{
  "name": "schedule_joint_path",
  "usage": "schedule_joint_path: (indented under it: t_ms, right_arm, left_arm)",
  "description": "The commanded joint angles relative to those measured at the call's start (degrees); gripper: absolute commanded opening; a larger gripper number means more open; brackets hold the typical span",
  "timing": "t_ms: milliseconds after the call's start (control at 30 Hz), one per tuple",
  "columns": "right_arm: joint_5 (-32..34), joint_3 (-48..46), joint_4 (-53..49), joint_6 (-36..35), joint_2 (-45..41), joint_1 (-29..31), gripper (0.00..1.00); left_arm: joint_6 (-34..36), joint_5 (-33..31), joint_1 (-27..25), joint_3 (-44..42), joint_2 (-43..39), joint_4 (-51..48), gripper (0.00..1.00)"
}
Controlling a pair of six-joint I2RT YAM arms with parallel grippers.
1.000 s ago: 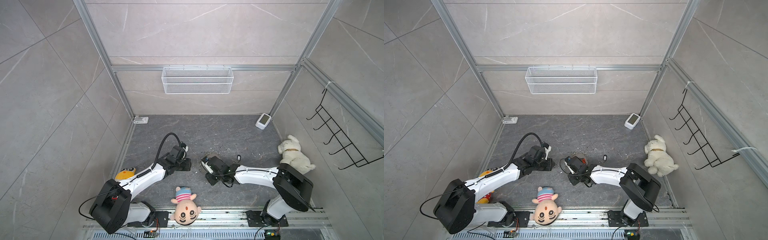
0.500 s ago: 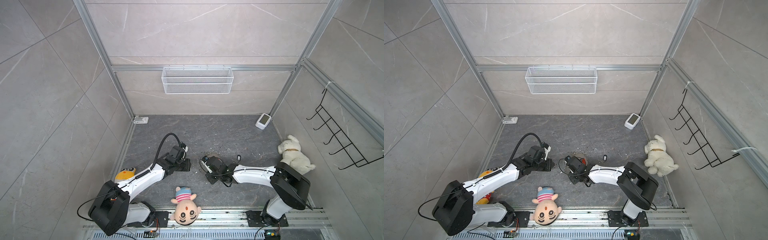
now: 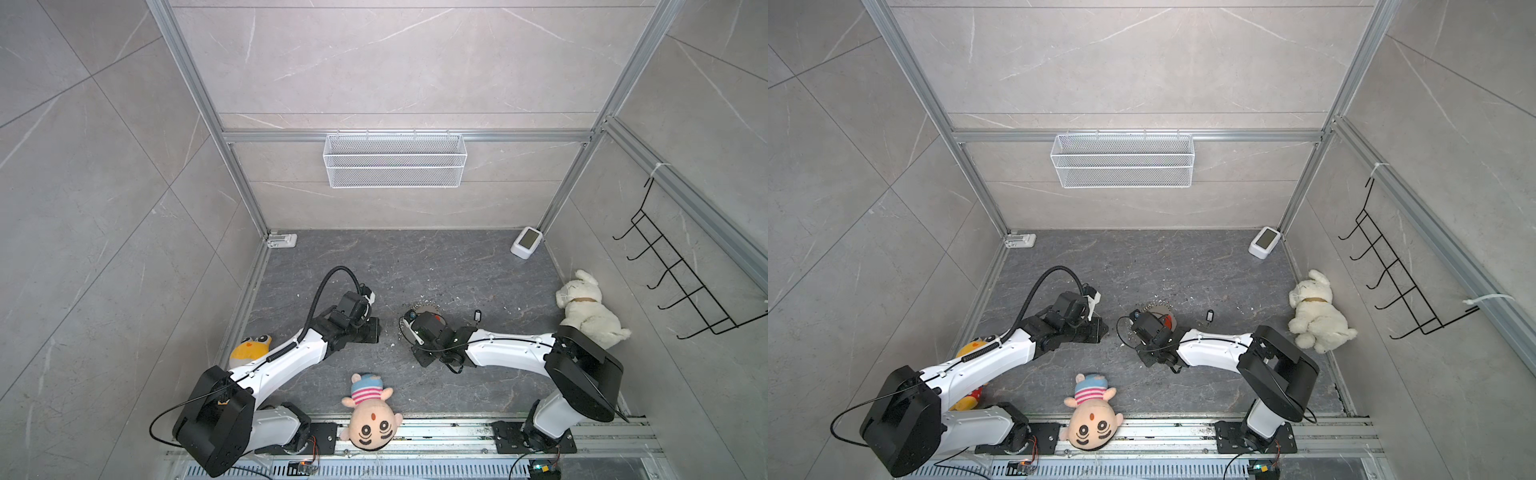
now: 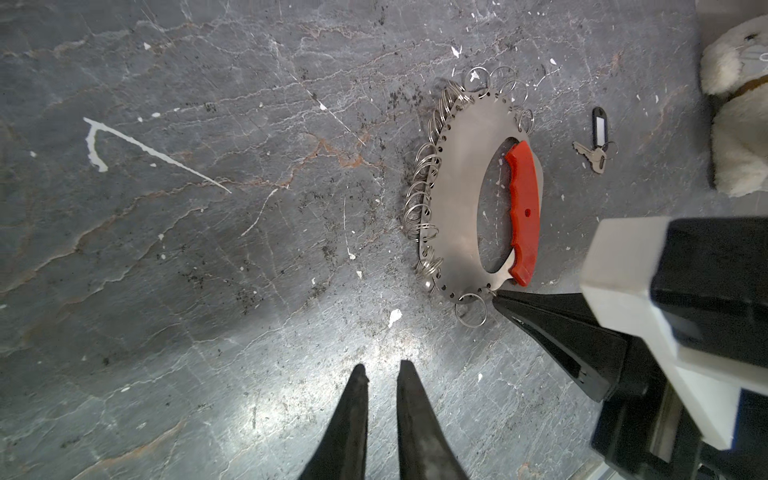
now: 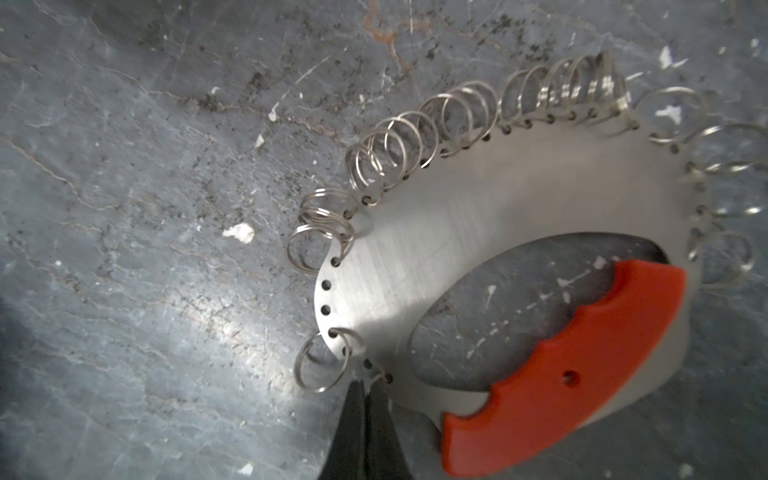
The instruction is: Put the keys on the keyring
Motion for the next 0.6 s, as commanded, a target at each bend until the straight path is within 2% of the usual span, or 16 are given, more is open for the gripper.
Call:
schedule_joint_path:
  t_ms: [0,67,167,233,300,567]
  right_arm:
    - [1.06,7.58,-10.92,5.7,-3.3,0.09,0.0]
    - [0.82,13.37,-16.71,8.55,-3.95,0.12,0.0]
    - [4.41,18.68,-22.82,15.49,-6.04,-0.28,0.0]
    - [6.89,20.53,-24.67,20.9,-7.74,-0.98,0.0]
    - [8.44,23.03,-27.1,28.75,-8.72,-2.32,0.0]
    - [-0.43,27.34,-25.86,46.83,-8.51,-7.94,0.0]
  left_arm:
    - [1.62,0.6,0.11,2.36,-2.52,0.75,0.18]
    - [1.91,1.34,0.1,2.28,-3.4,2.41,0.18]
    - [2.75,3.67,0.11,2.6,-4.63,4.58,0.19]
    - [3.93,5.83,0.02,2.79,-5.36,6.36,0.21]
    - [5.54,8.17,0.02,3.02,-5.56,8.25,0.27]
    - [13.31,7.24,0.02,5.83,-6.09,11.63,0.29]
